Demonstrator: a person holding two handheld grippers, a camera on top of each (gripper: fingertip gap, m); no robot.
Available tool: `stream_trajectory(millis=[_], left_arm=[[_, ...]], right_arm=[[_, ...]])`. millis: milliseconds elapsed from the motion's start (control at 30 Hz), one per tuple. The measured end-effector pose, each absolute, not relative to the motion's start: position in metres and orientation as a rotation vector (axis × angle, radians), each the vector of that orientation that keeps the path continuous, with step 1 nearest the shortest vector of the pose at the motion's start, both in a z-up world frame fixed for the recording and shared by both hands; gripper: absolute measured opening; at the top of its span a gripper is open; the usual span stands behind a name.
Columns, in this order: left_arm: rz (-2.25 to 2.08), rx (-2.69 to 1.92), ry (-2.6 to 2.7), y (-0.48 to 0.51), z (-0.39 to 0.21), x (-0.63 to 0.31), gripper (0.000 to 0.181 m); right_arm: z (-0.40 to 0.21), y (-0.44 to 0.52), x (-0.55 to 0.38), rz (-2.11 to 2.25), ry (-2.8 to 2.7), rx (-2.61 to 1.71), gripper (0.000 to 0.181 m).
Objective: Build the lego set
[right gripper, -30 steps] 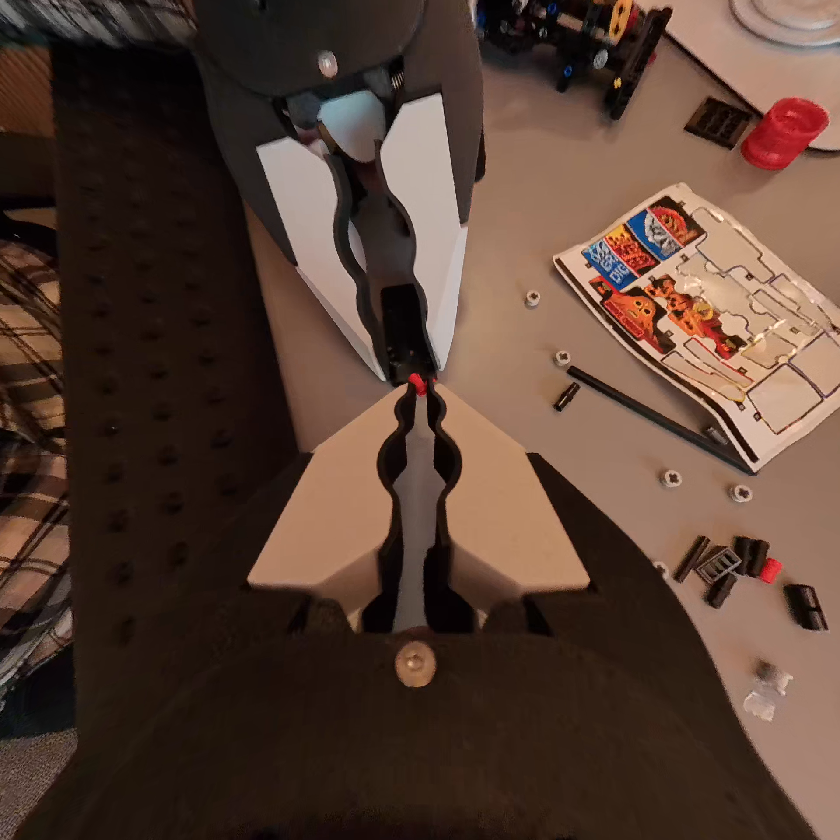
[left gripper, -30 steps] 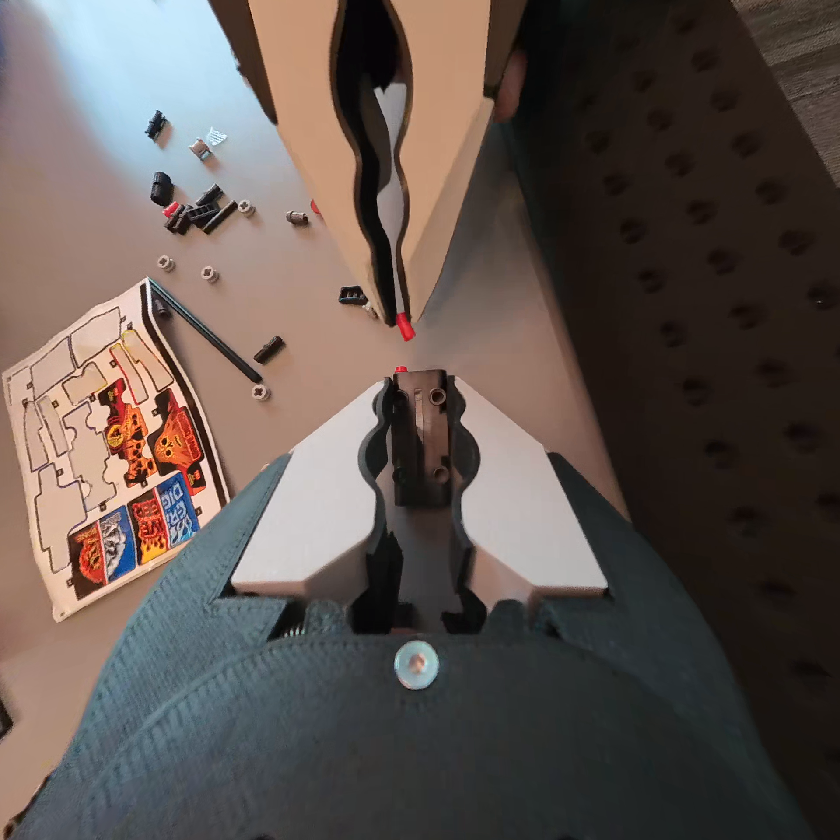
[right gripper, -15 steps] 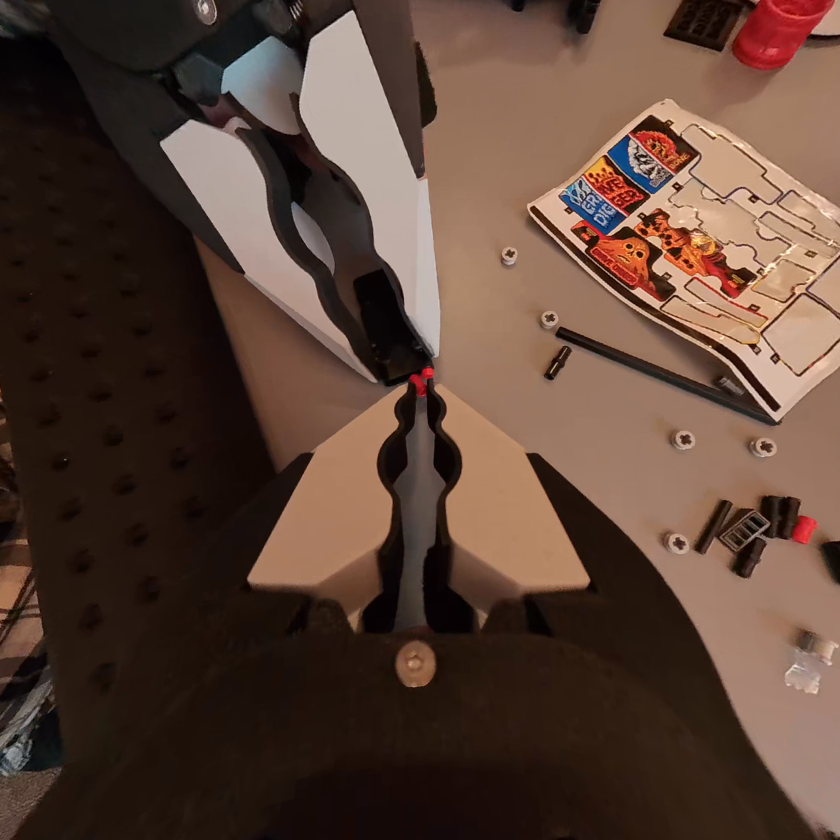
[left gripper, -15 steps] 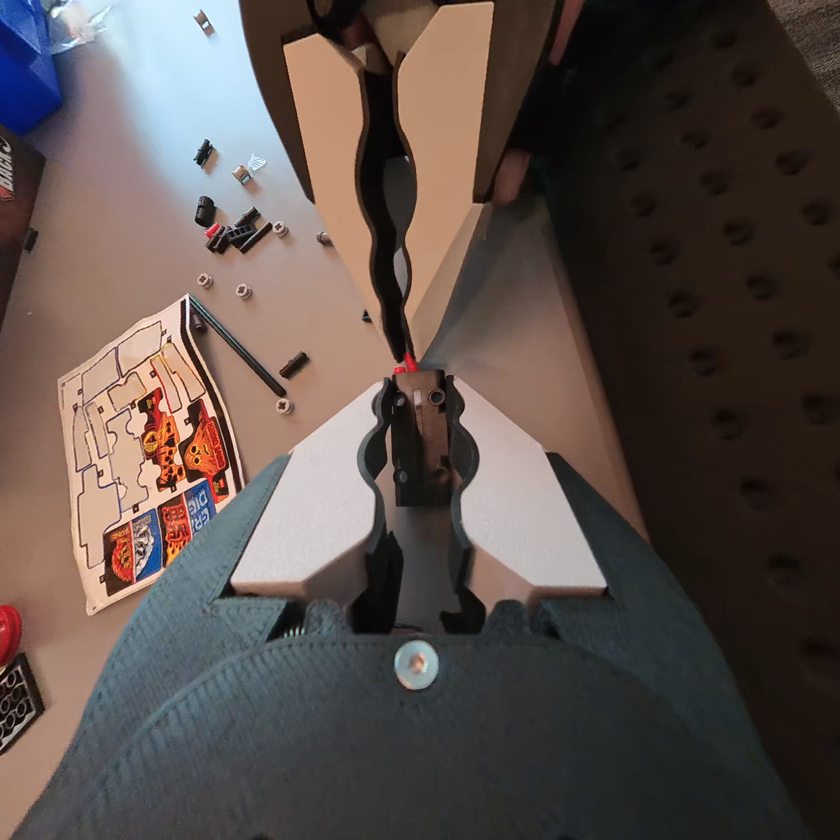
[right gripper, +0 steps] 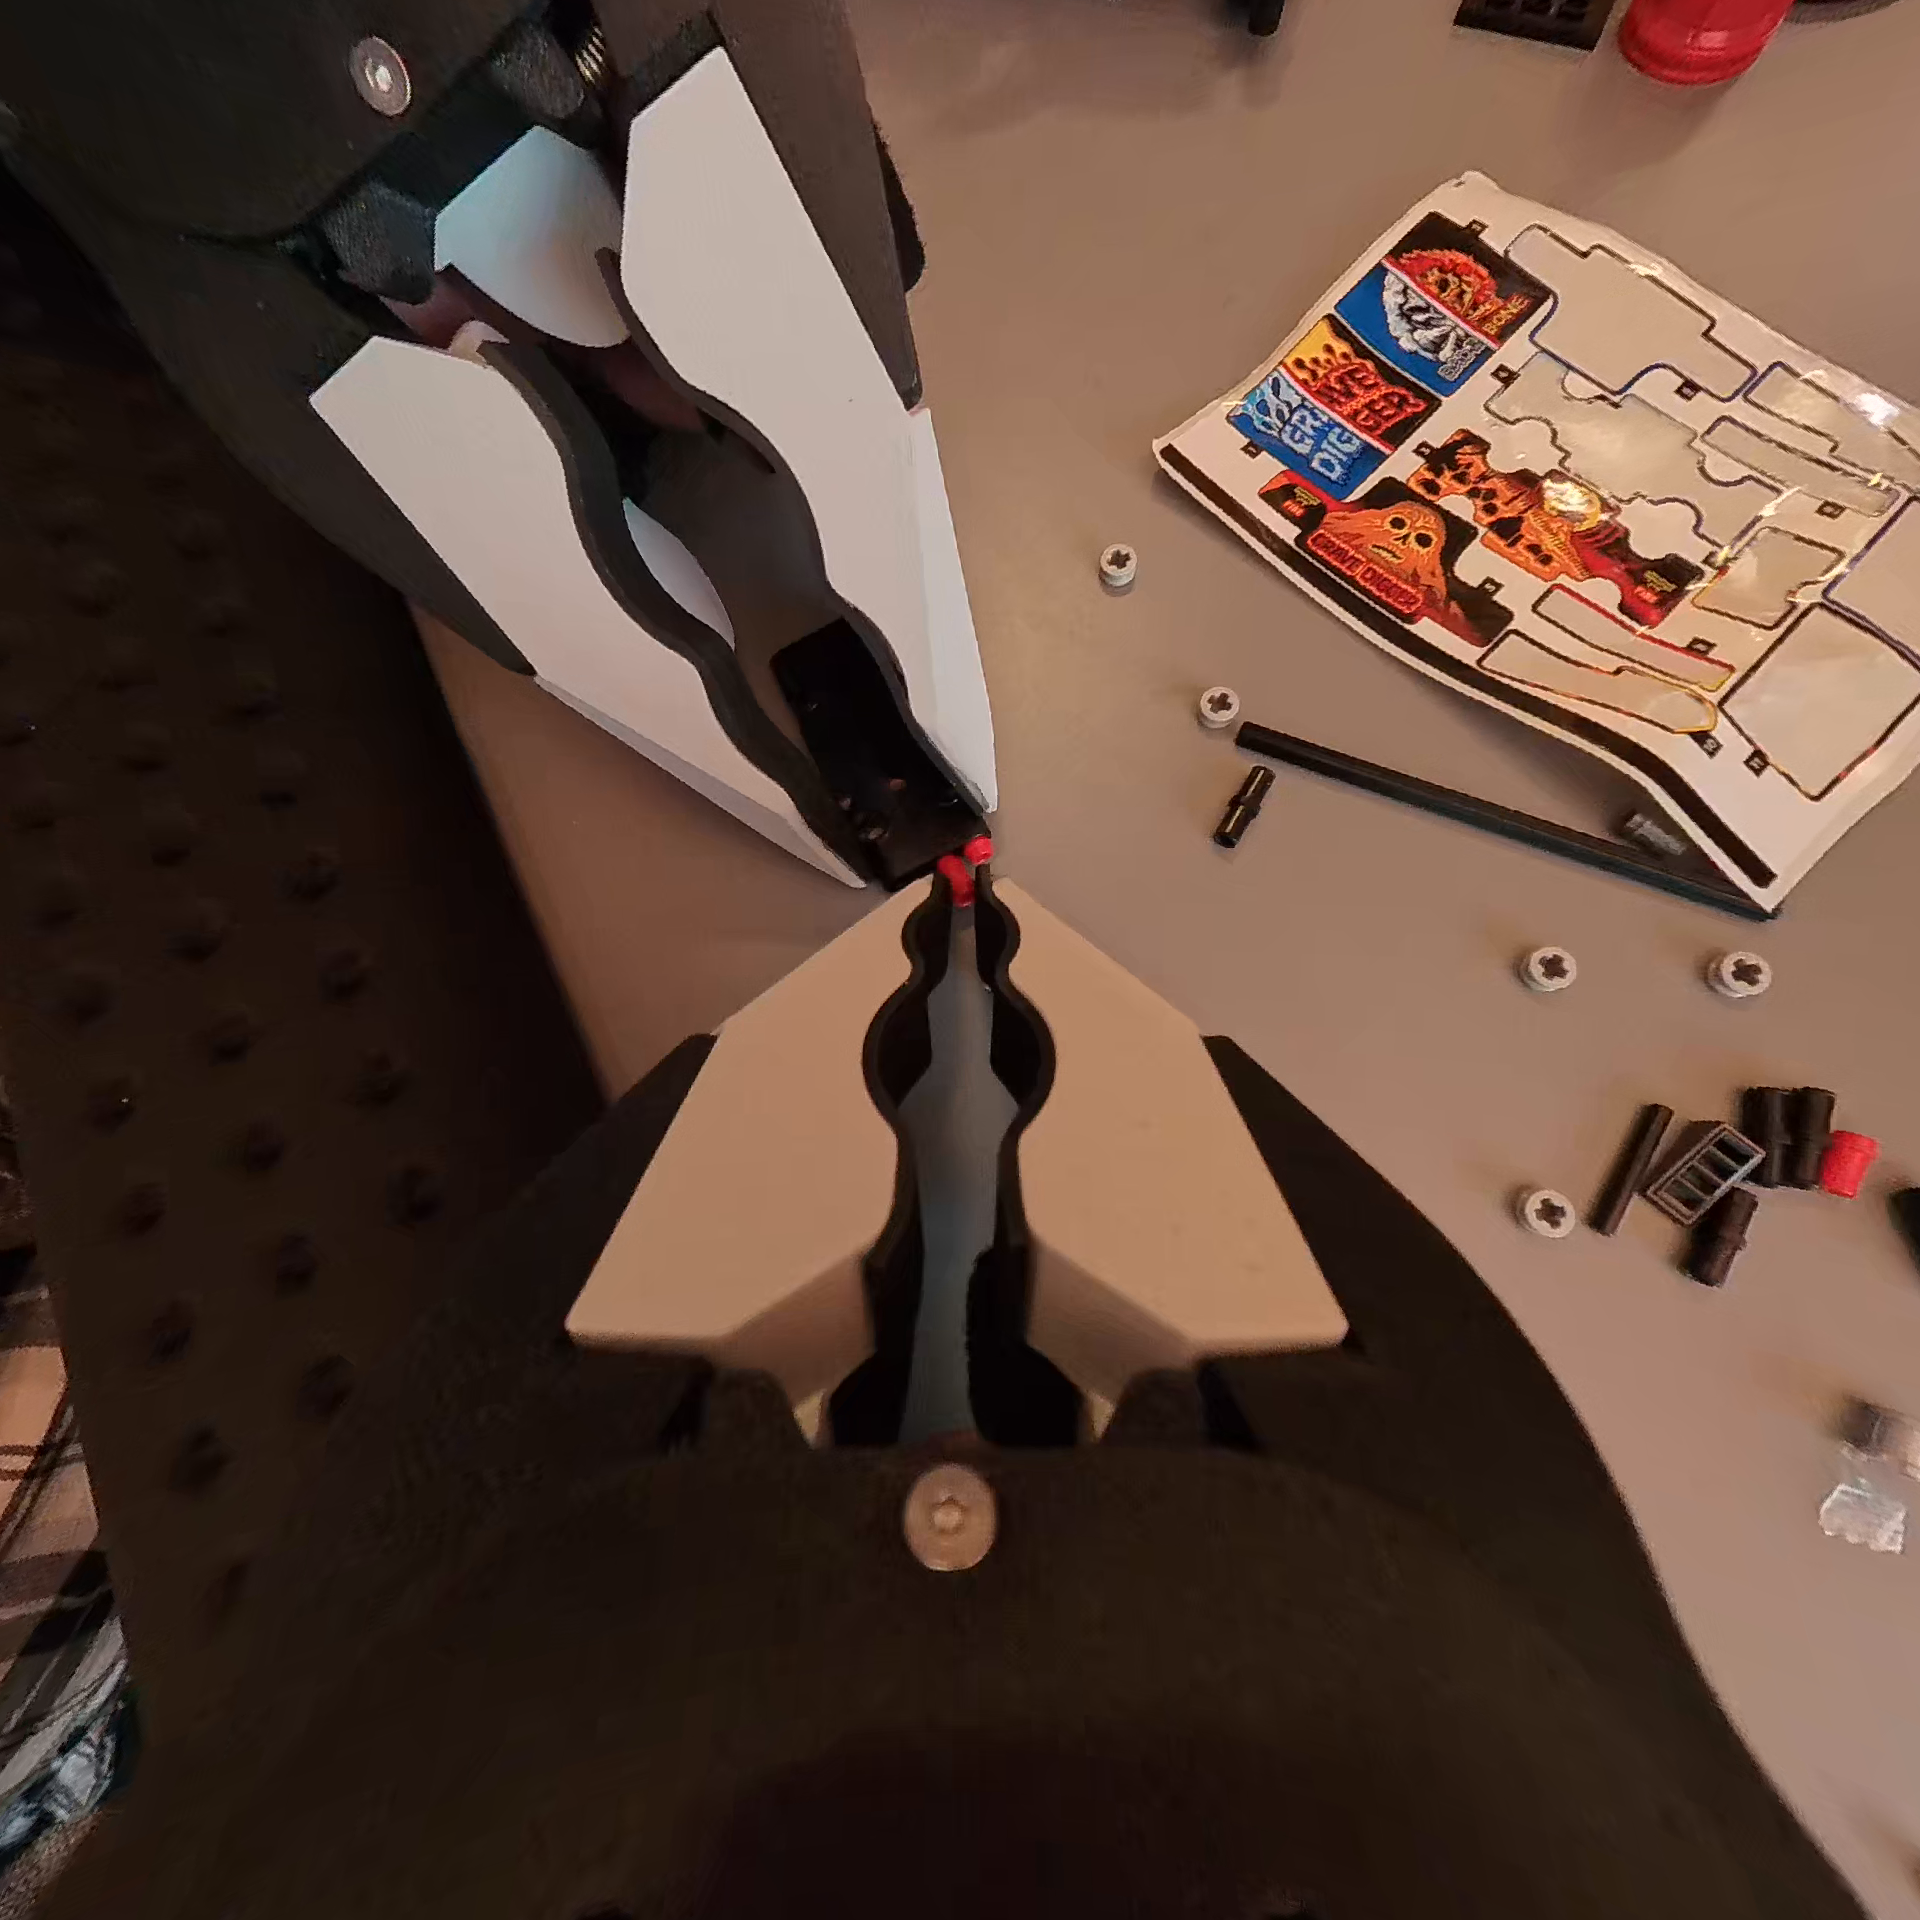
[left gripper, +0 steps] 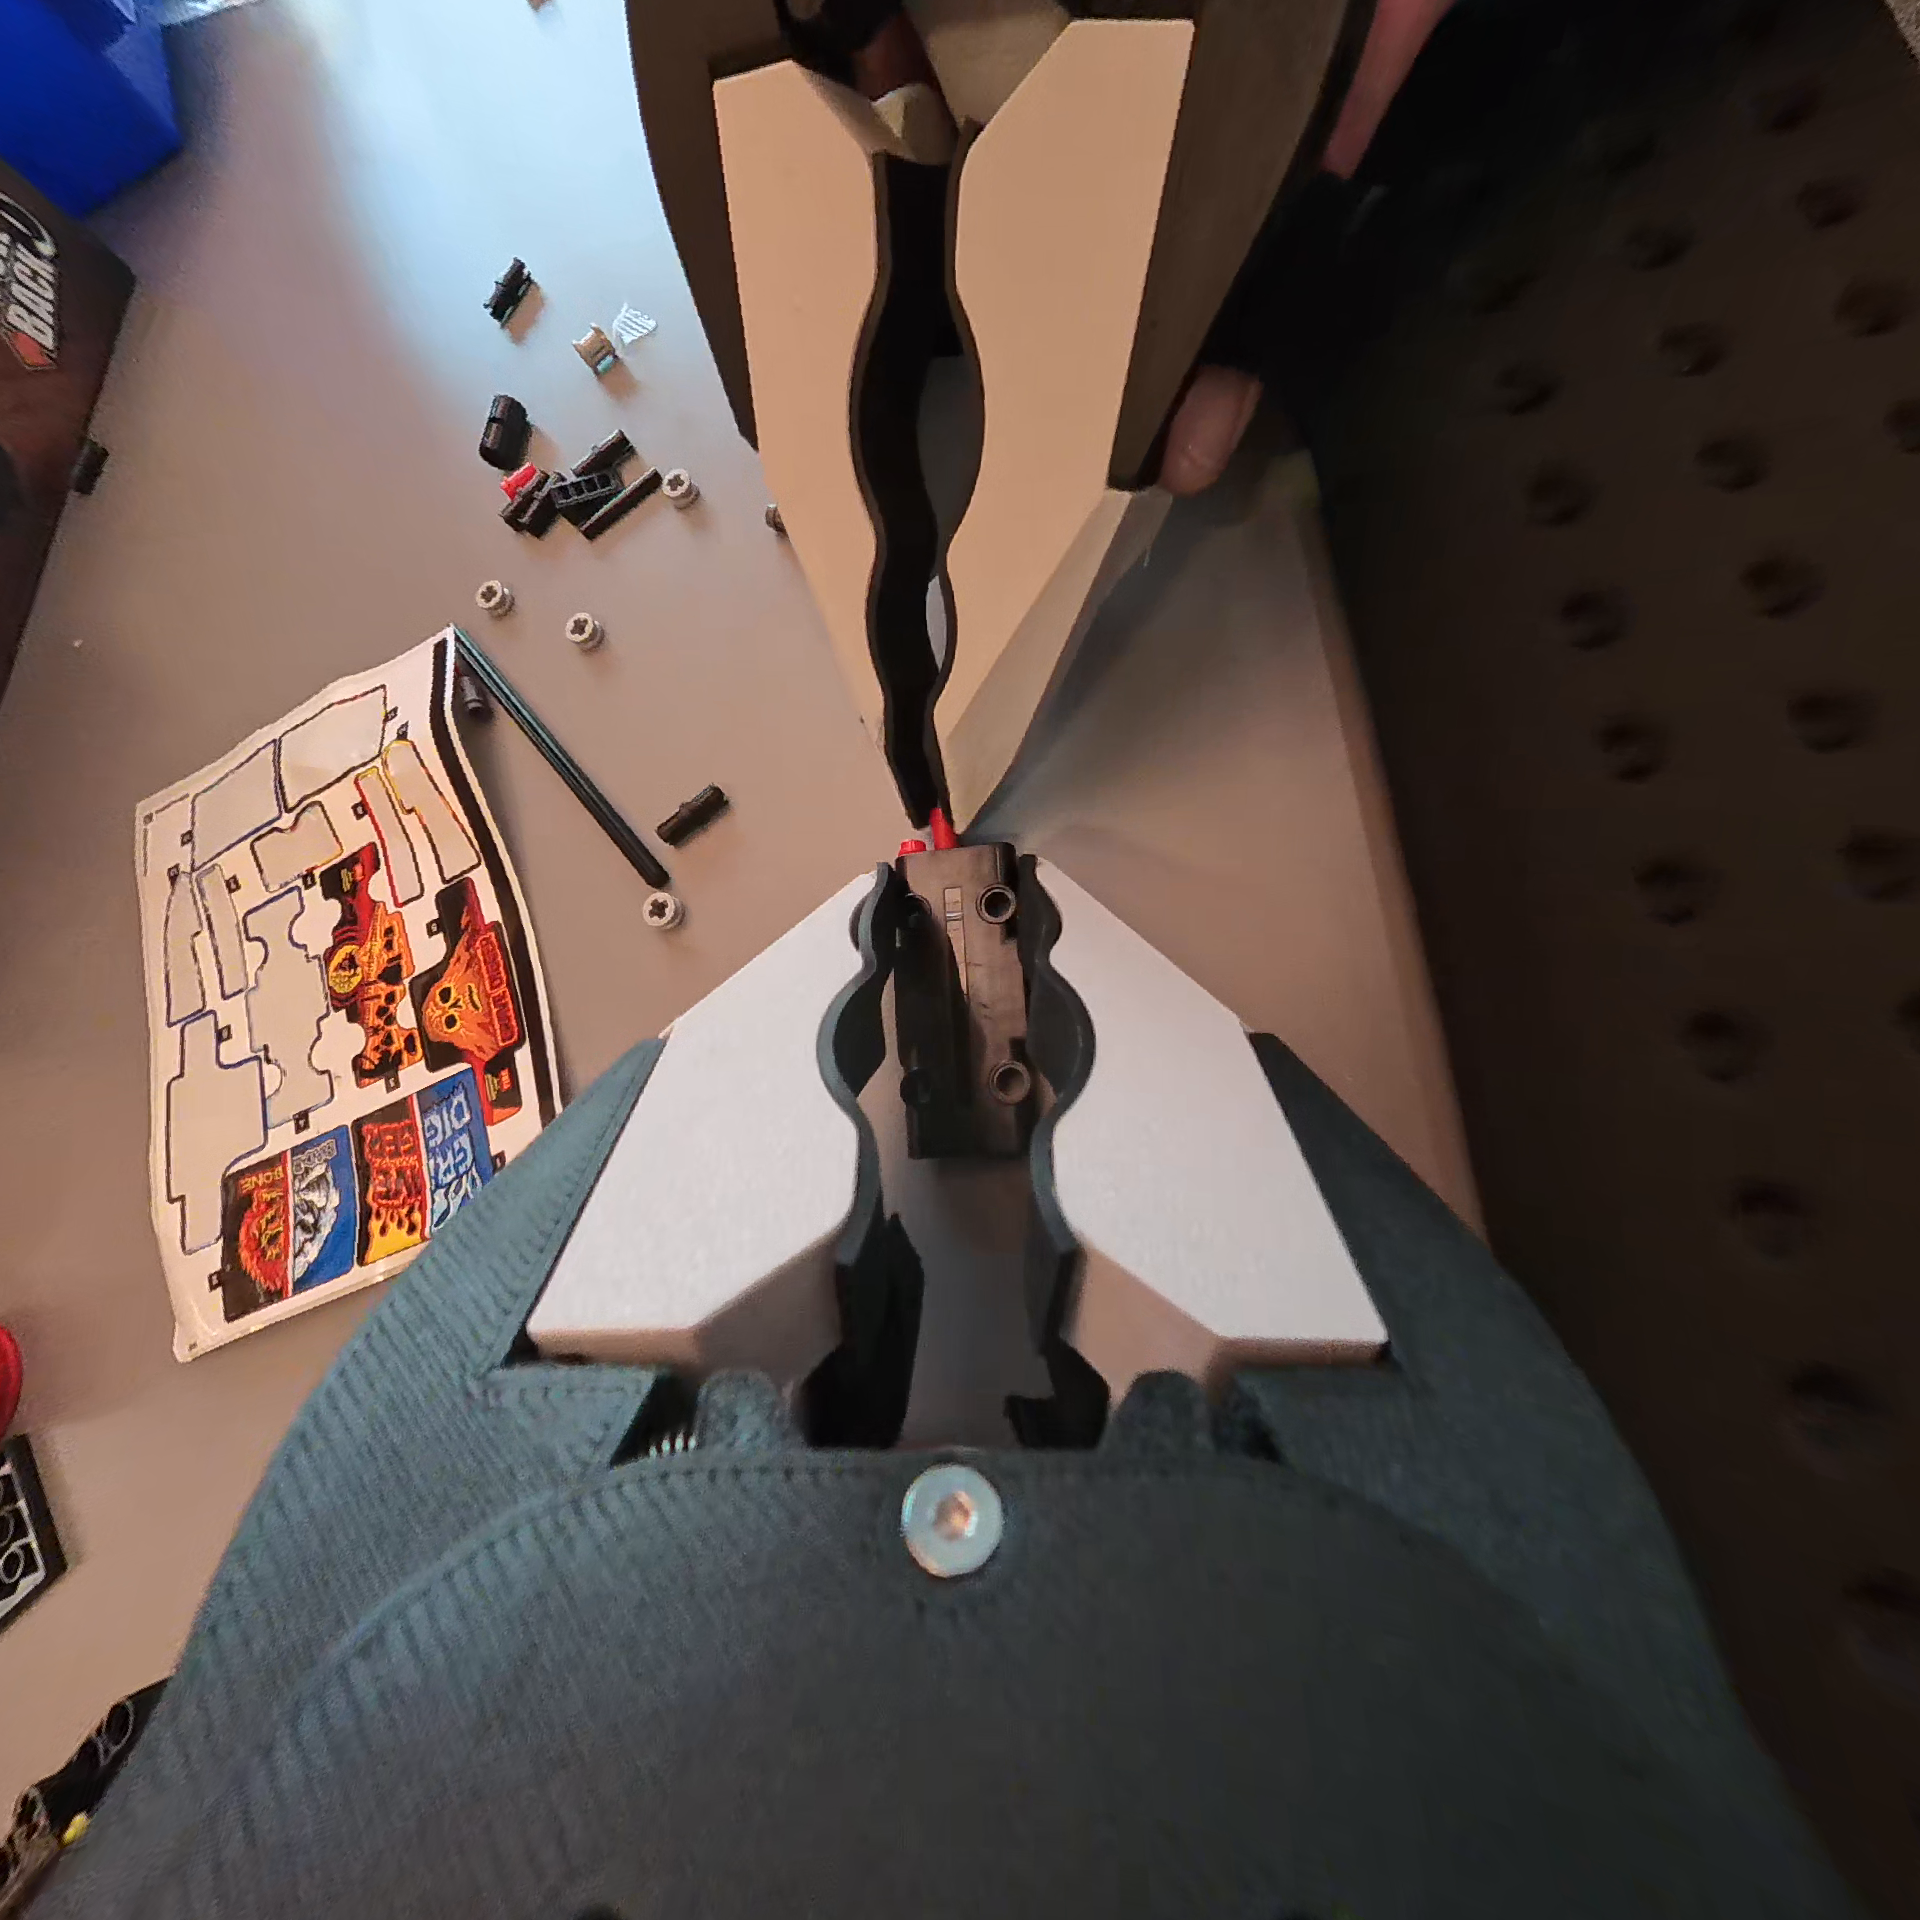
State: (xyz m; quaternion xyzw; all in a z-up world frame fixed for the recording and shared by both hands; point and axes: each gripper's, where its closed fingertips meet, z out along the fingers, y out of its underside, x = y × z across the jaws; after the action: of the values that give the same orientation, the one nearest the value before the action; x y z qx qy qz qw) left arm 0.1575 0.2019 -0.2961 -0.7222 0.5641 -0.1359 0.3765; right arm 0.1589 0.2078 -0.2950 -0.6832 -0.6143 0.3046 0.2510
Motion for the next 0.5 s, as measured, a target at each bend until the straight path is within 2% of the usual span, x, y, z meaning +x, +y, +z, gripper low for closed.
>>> stream_trajectory(millis=[500], left_arm=[[-0.32,-1.857,1.403,0.2078,-0.2961,0.158,0.022]], right_arm=[[-0.2937,0.2112,0.1585,0.908,-1.614,-1.898,0.002]])
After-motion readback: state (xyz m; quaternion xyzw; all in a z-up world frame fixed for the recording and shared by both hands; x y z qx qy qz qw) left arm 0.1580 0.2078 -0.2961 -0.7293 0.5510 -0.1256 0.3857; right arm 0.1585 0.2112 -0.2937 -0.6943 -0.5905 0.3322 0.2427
